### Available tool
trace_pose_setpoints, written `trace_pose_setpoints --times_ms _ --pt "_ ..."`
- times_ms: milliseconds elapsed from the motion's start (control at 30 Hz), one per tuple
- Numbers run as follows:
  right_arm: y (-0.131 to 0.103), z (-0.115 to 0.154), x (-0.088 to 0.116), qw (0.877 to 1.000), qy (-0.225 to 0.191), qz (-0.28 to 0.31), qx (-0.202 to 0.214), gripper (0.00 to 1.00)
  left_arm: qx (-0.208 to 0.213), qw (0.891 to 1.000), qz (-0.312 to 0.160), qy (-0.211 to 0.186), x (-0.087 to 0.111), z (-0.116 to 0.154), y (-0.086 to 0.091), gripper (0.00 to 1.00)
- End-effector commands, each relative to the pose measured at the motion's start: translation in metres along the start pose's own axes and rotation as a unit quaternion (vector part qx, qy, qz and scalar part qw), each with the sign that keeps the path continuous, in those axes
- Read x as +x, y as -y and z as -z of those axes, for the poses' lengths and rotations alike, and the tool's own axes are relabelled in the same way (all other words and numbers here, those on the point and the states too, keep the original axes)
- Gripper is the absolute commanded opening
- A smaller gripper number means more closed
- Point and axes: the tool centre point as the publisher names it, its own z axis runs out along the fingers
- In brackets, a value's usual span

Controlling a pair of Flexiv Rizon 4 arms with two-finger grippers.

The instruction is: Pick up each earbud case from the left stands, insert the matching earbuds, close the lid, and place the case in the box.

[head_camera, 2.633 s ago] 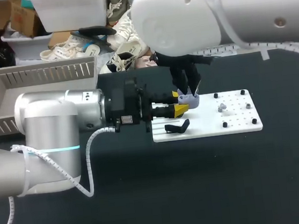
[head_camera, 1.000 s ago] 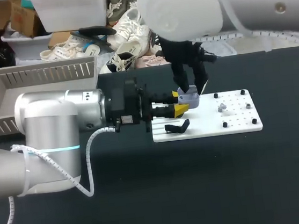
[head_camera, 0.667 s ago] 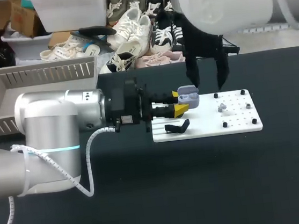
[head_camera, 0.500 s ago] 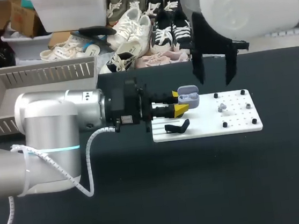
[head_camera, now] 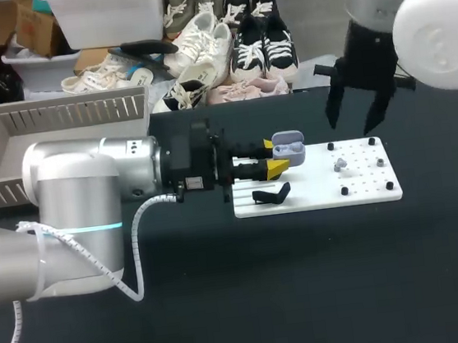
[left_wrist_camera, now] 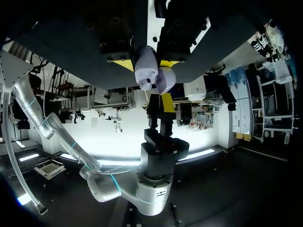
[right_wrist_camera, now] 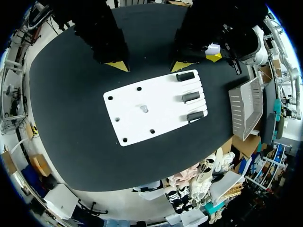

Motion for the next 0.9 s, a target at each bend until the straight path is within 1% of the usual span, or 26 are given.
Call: trace_pose_setpoints --times_ms 33,100,167,233,267,333,400,433,600,633,800,900 --pt "0.005 -0.018 -0.002 0.999 0.013 -0.001 -0.031 0.53 -0.001 1.0 -0.001 0.001 0.0 0.0 0.001 0.0" --pt "0.008 -0.026 -0.006 0.999 0.027 -0.006 -0.031 0.55 -0.001 1.0 -0.001 0.001 0.0 0.0 0.001 0.0" --pt "0.011 -0.035 -0.008 0.999 0.029 -0.014 -0.038 0.6 -0.001 1.0 -0.001 0.001 0.0 0.0 0.001 0.0" --pt "0.012 -0.043 -0.01 0.999 0.038 -0.016 -0.033 0.65 -0.001 1.0 -0.001 0.001 0.0 0.0 0.001 0.0" --pt "0.012 -0.047 -0.01 0.999 0.037 -0.02 -0.033 0.69 -0.001 1.0 -0.001 0.001 0.0 0.0 0.001 0.0" --pt "0.013 -0.053 -0.011 0.998 0.04 -0.025 -0.029 0.69 -0.001 1.0 -0.001 0.001 0.0 0.0 0.001 0.0" --pt "0.014 -0.061 -0.014 0.998 0.041 -0.036 -0.021 0.67 -0.001 1.0 -0.001 0.001 0.0 0.0 0.001 0.0" --pt "0.014 -0.065 -0.015 0.998 0.043 -0.042 -0.018 0.64 -0.001 1.0 -0.001 0.001 0.0 0.0 0.001 0.0" --pt "0.015 -0.082 -0.019 0.998 0.043 -0.052 -0.016 0.58 -0.001 1.0 -0.001 0.001 0.0 0.0 0.001 0.0" --pt "0.016 -0.086 -0.02 0.997 0.044 -0.053 -0.016 0.59 -0.001 1.0 -0.001 0.001 0.0 0.0 0.001 0.0" --pt "0.019 -0.097 -0.025 0.997 0.044 -0.057 -0.025 0.57 -0.001 1.0 -0.001 0.001 0.0 0.0 0.001 0.0" --pt "0.02 -0.102 -0.029 0.997 0.045 -0.059 -0.029 0.58 -0.001 1.0 -0.001 0.001 0.0 0.0 0.001 0.0"
